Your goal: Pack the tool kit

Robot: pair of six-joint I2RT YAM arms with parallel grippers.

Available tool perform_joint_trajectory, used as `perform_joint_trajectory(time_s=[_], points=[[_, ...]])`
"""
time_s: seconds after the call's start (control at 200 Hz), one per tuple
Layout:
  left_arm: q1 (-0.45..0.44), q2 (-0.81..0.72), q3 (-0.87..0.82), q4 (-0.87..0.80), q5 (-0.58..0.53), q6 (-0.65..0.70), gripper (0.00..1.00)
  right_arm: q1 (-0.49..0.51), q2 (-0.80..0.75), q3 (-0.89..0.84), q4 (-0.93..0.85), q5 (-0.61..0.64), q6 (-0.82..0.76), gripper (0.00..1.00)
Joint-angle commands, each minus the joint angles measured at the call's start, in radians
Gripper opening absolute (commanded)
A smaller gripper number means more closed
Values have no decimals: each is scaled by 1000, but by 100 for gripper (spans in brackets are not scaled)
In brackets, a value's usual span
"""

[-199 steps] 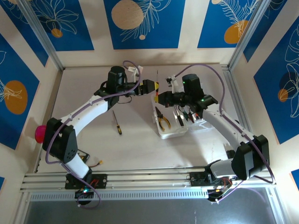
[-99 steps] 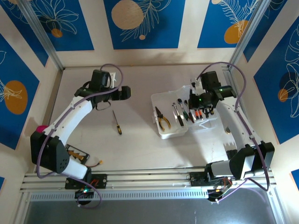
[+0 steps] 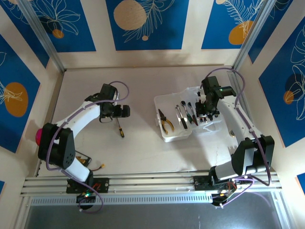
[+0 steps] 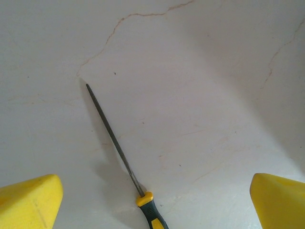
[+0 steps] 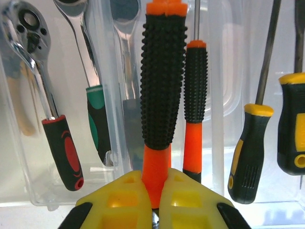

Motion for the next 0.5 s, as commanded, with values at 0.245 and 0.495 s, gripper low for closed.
perform_joint_trajectory(time_s=[0.245, 0.495], points=[[11, 19, -12, 24, 5, 9, 100, 31, 30, -24, 18, -8, -18, 9], [12, 31, -13, 32, 12, 8, 100, 42, 40, -22, 13, 11, -16, 24]])
